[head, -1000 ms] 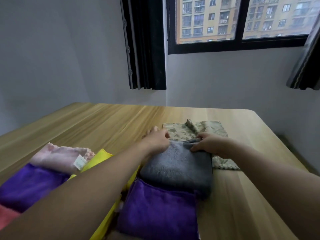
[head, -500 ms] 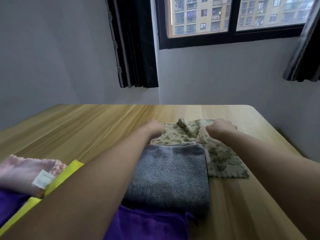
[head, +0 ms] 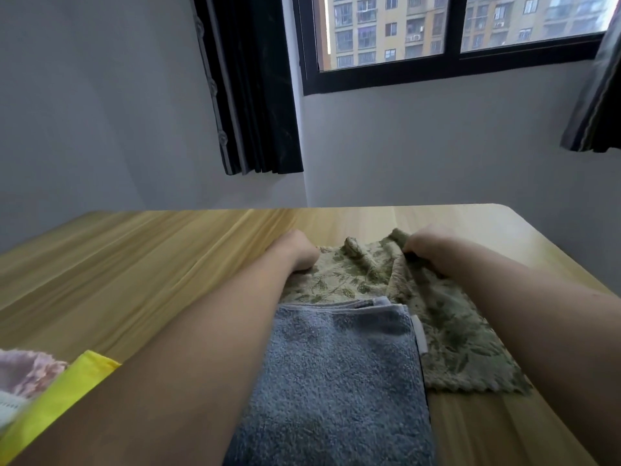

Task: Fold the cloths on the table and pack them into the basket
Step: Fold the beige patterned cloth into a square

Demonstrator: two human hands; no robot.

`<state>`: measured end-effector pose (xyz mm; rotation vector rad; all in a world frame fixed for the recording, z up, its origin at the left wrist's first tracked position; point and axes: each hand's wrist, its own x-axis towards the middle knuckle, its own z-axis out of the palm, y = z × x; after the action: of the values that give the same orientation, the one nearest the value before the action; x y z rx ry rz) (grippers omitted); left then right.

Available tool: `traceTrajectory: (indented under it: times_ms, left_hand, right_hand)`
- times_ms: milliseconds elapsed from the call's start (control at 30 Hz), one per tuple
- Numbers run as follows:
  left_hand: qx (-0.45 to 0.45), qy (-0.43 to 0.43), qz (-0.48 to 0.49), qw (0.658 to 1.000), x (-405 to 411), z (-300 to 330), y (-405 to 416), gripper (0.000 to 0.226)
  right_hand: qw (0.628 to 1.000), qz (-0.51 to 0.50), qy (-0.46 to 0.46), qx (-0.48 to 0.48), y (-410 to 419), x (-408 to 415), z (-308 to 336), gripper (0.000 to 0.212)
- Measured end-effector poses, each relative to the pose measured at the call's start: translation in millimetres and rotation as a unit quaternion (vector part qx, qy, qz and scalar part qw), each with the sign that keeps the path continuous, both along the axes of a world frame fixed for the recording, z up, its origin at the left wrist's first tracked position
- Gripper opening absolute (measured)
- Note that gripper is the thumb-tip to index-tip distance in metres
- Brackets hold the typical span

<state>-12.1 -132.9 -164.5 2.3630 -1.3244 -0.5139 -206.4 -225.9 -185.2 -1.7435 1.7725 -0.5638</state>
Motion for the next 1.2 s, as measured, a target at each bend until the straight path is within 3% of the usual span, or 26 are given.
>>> traceTrajectory:
  times_ms: [100, 167, 300, 433, 667, 833, 933, 1067, 1200]
  left_hand:
    - [-0.054, -0.024, 0.016, 0.998, 4.2, 13.4, 3.4, 0.014]
    - [-0.152, -0.057, 0.046, 0.986, 6.6, 30.3, 8.0, 0.008]
    - [-0.323, -0.045, 0.079, 0.942, 10.0, 76.6, 24.0, 0.023]
    - [-0.373, -0.031, 0.056, 0.926, 8.2, 127.4, 50.5, 0.027]
    - [-0.359, -0.036, 0.034, 0.932, 1.8, 179.8, 108.0, 0.023]
    - [-0.406, -0.072, 0.061, 0.909, -8.0, 196.1, 137.6, 0.024]
    - [-0.358, -0.043, 0.053, 0.931, -14.3, 212.8, 163.4, 0.023]
    - [-0.274, 0.091, 0.020, 0.957, -28.7, 234.6, 204.6, 0.022]
    - [-0.259, 0.238, -0.036, 0.935, -42.6, 239.0, 242.7, 0.026]
  right_hand:
    - [0.998, -0.018, -0.054, -0.009, 3.7, 0.7, 8.6, 0.022]
    - [0.991, -0.035, -0.127, -0.040, 10.0, -1.3, 28.0, 0.010]
    - [0.959, -0.037, -0.235, -0.154, 24.8, 1.4, 88.3, 0.038]
    - [0.929, 0.019, -0.270, -0.254, 64.1, 9.6, 147.6, 0.039]
    - [0.909, 0.065, -0.291, -0.292, 129.5, 11.6, 205.0, 0.030]
    - [0.898, 0.045, -0.306, -0.312, 156.7, 3.6, 223.0, 0.024]
    - [0.898, 0.059, -0.309, -0.307, 175.9, -5.3, 231.8, 0.015]
    - [0.905, 0.077, -0.296, -0.296, 205.2, -14.8, 243.9, 0.024]
    - [0.921, 0.103, -0.274, -0.256, 232.0, -22.3, 237.7, 0.028]
